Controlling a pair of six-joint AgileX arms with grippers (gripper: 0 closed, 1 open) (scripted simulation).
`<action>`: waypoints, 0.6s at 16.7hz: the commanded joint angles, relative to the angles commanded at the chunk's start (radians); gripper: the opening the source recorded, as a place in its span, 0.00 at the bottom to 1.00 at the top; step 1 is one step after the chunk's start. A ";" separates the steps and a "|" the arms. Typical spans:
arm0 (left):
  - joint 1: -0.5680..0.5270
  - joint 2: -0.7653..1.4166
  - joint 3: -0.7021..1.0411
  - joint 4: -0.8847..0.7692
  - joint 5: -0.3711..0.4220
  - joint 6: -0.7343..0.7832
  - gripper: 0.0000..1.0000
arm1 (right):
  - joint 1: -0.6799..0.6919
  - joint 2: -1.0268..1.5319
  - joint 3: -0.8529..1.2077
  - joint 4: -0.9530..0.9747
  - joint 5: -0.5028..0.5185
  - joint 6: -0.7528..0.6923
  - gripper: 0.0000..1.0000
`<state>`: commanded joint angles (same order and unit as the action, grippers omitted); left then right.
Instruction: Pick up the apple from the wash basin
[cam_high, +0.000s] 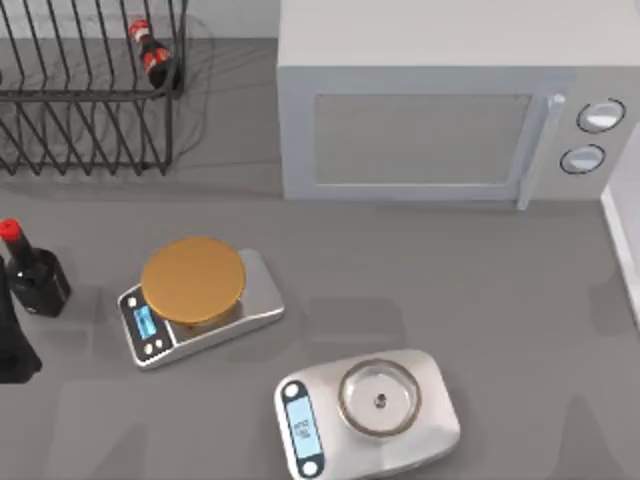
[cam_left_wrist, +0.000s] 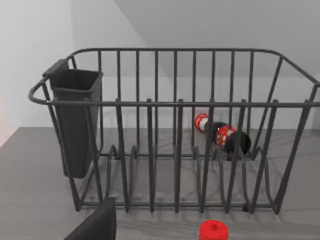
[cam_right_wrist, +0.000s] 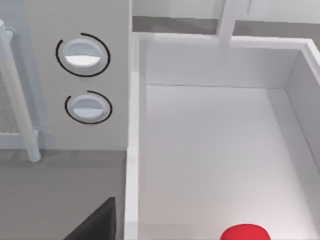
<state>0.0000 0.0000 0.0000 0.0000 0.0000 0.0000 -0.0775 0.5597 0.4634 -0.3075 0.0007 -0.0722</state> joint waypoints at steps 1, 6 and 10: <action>0.000 0.000 0.000 0.000 0.000 0.000 1.00 | -0.013 0.101 0.076 -0.050 0.000 -0.012 1.00; 0.000 0.000 0.000 0.000 0.000 0.000 1.00 | -0.079 0.646 0.477 -0.315 0.001 -0.074 1.00; 0.000 0.000 0.000 0.000 0.000 0.000 1.00 | -0.129 1.061 0.779 -0.512 0.001 -0.120 1.00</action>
<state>0.0000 0.0000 0.0000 0.0000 0.0000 0.0000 -0.2065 1.6209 1.2426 -0.8197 0.0018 -0.1924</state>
